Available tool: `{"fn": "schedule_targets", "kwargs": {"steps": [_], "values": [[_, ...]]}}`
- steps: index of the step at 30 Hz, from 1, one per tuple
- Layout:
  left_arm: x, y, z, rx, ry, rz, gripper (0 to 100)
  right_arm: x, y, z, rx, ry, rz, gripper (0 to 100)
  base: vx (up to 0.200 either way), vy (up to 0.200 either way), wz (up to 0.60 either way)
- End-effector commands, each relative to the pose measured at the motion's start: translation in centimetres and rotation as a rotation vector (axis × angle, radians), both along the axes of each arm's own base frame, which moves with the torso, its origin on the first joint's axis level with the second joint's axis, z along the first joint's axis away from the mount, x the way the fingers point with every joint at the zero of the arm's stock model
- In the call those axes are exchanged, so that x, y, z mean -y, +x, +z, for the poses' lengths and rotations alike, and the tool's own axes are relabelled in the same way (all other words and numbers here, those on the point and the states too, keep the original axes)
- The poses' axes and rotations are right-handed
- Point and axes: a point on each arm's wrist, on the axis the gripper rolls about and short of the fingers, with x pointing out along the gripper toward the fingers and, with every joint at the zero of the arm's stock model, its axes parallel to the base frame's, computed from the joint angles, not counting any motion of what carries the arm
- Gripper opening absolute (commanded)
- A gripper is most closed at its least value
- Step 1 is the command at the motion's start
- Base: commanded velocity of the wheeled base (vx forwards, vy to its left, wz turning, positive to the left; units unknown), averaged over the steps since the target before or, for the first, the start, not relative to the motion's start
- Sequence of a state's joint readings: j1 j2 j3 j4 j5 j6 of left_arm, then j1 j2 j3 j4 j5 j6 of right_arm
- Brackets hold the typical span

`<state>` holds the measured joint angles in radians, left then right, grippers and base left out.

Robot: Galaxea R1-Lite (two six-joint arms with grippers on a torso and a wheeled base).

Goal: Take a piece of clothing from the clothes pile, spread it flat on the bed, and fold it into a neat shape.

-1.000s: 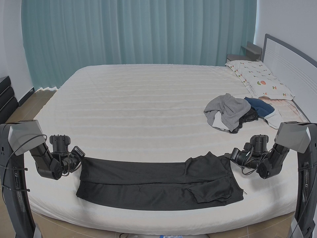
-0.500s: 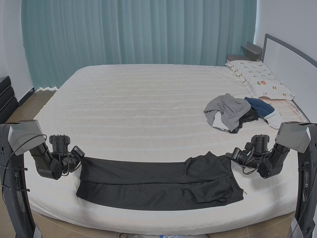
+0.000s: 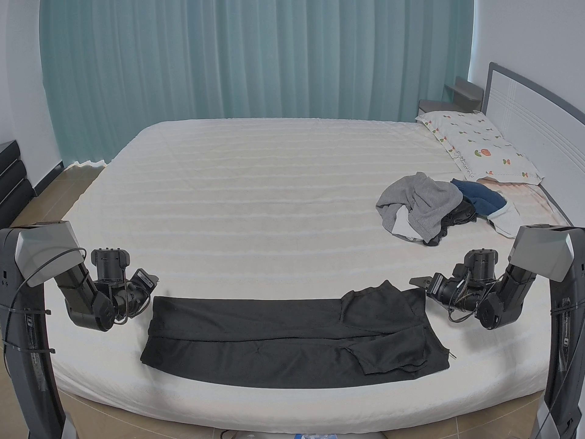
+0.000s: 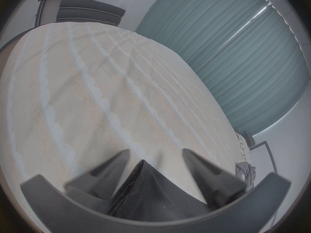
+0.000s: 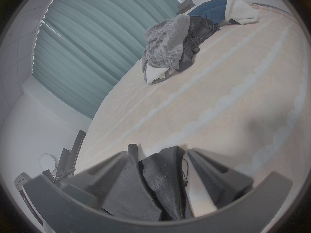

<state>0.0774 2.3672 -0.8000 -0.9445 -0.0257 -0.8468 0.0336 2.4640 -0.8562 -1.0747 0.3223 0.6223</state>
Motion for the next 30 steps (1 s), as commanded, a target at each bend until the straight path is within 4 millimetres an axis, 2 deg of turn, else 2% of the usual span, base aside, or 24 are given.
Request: {"fn": "schedule_targets", "kwargs": {"steps": [1,3,6,10,17,18,21,27,30], "values": [[-0.1,-0.3,0.0,-0.009,-0.004,0.003,100,0.1,-0.3,1.3,0.020,0.003,-0.005,100,0.000,0.000,0.00],[0.0,-0.7,0.0,-0.019,-0.010,0.003,100,0.1,-0.5,1.7,0.030,0.002,-0.007,100,0.000,0.000,0.00],[0.2,-2.5,1.5,-0.023,-0.033,-0.005,100,0.2,-0.4,3.5,0.073,-0.010,-0.035,100,0.000,0.000,0.00],[0.5,-4.1,2.8,-0.019,-0.058,-0.032,100,-0.3,-0.3,4.7,0.103,-0.026,-0.057,100,0.000,0.000,0.00],[1.3,-4.2,4.7,0.026,-0.087,-0.036,100,-0.5,-1.5,6.9,0.095,-0.042,-0.100,100,0.000,0.000,0.00],[1.7,-4.3,4.8,0.026,-0.088,-0.048,100,-0.8,-2.5,7.0,0.061,-0.008,-0.112,100,0.000,0.000,0.00],[2.5,-4.9,4.7,0.010,-0.083,-0.062,100,-1.7,-3.7,7.0,0.005,0.064,-0.142,100,0.000,0.000,0.00],[2.5,-7.1,3.8,-0.059,-0.084,-0.064,100,-2.9,-4.8,6.1,-0.059,0.108,-0.158,100,0.000,0.000,0.00],[2.7,-8.3,2.6,-0.124,-0.079,-0.066,100,-3.3,-5.1,5.9,-0.083,0.147,-0.164,100,0.000,0.000,0.00]]}}
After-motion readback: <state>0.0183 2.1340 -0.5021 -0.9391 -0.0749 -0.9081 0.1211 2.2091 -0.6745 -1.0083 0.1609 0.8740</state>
